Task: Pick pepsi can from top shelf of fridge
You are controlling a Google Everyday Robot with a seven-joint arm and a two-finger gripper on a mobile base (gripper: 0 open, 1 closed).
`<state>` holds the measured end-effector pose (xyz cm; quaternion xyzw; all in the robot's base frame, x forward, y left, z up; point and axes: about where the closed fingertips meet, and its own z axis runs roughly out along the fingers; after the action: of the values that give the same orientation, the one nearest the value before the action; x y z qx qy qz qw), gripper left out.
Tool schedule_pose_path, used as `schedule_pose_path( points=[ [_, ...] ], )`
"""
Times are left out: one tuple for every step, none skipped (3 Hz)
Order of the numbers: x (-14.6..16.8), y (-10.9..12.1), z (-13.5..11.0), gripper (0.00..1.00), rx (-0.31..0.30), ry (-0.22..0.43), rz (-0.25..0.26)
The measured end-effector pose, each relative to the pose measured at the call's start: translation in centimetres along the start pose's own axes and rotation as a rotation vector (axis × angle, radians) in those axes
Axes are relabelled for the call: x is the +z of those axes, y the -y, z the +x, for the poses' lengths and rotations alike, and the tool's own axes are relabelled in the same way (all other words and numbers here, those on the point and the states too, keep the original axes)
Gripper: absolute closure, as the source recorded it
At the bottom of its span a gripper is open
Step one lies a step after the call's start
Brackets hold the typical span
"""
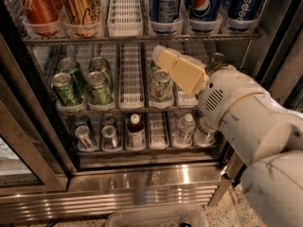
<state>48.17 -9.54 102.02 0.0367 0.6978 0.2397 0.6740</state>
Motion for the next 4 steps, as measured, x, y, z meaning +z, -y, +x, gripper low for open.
schedule_pose_path(
  points=[
    [2.3, 0.6, -0.7, 0.0, 0.027, 0.016, -0.066],
    [4.0, 1.1, -1.6, 0.0, -0.039, 0.047, -0.093],
    [4.4, 2.6, -2.5, 0.0, -0.164, 0.073, -0.056],
    [3.9, 3.6, -3.9, 0.0, -0.259, 0.104, 0.01]
  ],
)
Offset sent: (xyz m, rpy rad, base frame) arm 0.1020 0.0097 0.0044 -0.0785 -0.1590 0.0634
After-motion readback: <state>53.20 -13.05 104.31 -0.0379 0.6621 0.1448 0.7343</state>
